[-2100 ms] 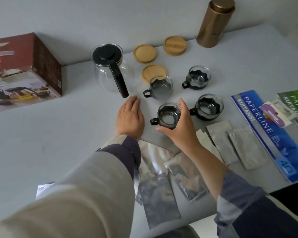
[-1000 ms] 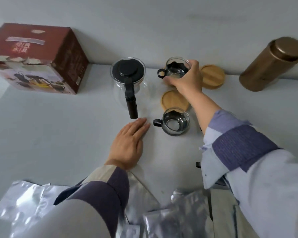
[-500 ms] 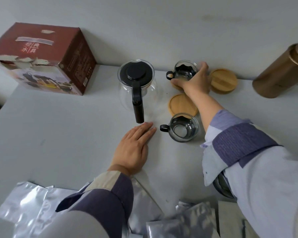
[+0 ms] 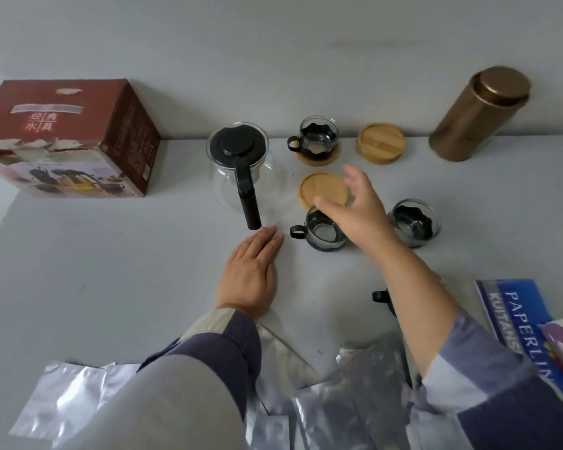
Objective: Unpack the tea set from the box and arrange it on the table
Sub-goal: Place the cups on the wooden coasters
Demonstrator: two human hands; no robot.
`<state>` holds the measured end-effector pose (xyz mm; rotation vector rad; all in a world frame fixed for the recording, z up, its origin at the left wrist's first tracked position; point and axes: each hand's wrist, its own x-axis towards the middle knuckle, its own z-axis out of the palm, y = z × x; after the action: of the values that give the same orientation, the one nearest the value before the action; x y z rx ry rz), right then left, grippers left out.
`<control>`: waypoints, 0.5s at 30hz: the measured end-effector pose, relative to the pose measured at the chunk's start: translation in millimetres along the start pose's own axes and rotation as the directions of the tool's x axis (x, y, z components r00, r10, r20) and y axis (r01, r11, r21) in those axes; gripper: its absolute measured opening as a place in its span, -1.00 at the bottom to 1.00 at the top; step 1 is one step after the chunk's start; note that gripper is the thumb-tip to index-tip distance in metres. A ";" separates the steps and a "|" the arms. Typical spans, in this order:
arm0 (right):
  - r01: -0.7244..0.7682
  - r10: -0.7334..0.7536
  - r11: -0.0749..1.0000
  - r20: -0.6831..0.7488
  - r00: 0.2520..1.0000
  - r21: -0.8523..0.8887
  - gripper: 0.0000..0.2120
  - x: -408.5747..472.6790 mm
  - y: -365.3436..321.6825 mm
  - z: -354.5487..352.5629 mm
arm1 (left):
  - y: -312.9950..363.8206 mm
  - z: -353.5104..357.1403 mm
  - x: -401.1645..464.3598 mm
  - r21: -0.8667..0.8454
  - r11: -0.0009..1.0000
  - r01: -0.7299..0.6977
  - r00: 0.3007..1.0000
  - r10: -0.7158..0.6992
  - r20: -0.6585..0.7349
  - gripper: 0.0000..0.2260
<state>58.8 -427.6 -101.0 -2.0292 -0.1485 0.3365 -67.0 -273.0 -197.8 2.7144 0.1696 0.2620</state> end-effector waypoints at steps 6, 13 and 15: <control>-0.034 0.039 0.999 -0.128 0.991 0.042 0.12 -38.9 41.5 31.5 | -1.3 2.9 1.8 -0.022 1.000 -0.015 0.999 0.015 -0.030 -0.59; -0.028 0.008 0.998 -0.365 0.931 -0.050 -0.10 -38.4 49.4 54.0 | -0.4 3.2 2.4 -0.022 0.999 -0.030 0.999 0.029 -0.040 -0.59; -0.020 -0.002 0.998 -0.380 0.925 -0.055 -0.18 -35.4 50.5 54.8 | -0.9 3.8 3.2 -0.013 0.999 -0.032 0.999 0.032 -0.028 -0.58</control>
<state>6.5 -413.2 -163.3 -2.1124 0.0939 -0.0625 -63.2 -273.1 -201.0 2.7030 0.1319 0.3091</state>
